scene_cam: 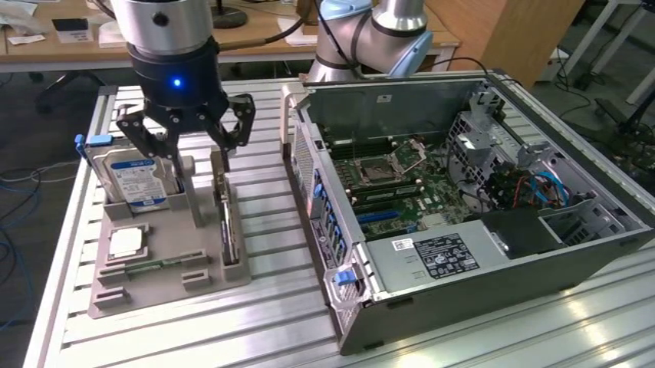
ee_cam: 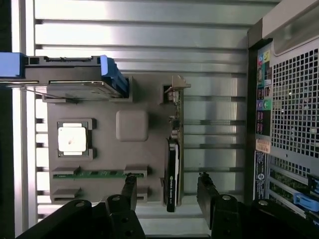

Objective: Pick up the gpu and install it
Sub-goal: 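Pick up the gpu and move the gpu toward the slot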

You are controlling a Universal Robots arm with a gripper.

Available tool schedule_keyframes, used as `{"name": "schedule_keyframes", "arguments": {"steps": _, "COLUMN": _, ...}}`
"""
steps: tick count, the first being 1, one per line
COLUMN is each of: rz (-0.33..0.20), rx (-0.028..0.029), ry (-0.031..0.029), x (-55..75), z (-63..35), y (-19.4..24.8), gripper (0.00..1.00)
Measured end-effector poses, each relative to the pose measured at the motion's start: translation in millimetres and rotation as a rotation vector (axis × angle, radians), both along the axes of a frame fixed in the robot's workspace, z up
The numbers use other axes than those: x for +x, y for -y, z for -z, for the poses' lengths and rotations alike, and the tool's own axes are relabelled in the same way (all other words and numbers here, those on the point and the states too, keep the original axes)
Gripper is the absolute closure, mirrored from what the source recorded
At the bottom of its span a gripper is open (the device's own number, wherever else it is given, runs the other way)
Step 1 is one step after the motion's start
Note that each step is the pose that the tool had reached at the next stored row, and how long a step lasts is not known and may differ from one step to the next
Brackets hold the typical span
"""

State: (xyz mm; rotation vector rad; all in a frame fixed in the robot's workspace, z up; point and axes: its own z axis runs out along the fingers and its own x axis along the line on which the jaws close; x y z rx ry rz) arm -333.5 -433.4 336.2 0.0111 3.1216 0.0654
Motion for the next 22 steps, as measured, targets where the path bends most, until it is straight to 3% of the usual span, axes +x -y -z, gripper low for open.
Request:
{"name": "schedule_keyframes", "arguments": {"steps": 11, "rz": 0.001, "rx": 0.0, "ry": 0.0001, "x": 5.0, "z": 20.1, "y": 0.1, "gripper": 0.39}}
{"name": "schedule_keyframes", "arguments": {"steps": 19, "rz": -0.015, "rx": 0.0, "ry": 0.0, "x": 6.8, "z": 34.6, "y": 2.9, "gripper": 0.39}}
{"name": "schedule_keyframes", "arguments": {"steps": 22, "rz": -0.017, "rx": -0.0001, "ry": -0.0002, "x": 6.7, "z": 35.7, "y": 3.1, "gripper": 0.39}}
